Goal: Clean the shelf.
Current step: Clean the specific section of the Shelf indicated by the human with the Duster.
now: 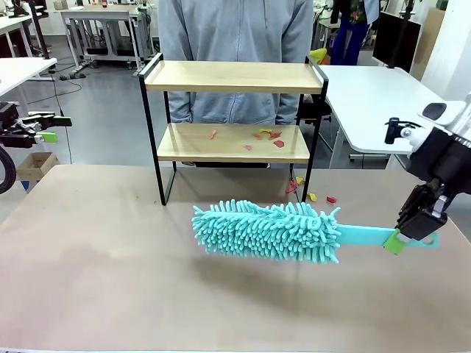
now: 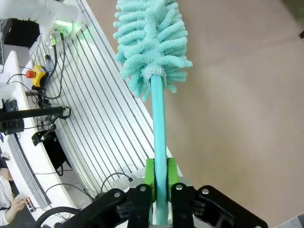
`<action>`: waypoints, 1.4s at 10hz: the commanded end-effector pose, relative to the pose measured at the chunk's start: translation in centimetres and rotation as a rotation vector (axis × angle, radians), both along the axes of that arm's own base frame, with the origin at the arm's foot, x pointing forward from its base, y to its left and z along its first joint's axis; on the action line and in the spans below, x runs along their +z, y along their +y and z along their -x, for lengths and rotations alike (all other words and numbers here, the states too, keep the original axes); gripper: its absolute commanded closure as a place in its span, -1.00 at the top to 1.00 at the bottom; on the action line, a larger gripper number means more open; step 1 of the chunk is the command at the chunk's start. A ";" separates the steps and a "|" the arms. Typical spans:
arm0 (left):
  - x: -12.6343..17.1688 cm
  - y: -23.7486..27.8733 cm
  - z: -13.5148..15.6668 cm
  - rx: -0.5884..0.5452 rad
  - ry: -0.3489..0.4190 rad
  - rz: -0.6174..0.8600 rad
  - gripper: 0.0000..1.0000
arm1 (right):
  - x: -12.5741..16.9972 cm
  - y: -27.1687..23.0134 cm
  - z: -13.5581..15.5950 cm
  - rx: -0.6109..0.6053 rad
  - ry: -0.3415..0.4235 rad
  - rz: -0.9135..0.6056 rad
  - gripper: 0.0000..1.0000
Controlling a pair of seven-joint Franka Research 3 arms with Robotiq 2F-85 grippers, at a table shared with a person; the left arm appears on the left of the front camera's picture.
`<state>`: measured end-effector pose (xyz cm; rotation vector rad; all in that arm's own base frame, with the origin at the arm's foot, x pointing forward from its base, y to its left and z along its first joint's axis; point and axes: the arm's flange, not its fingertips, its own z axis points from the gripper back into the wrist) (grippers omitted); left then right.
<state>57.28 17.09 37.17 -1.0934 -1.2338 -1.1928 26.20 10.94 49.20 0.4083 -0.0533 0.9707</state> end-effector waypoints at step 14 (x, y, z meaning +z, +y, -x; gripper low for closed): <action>0.3 0.0 0.1 0.000 -0.007 0.001 1.00 | 0.2 0.1 0.1 -0.006 -0.005 0.002 -0.74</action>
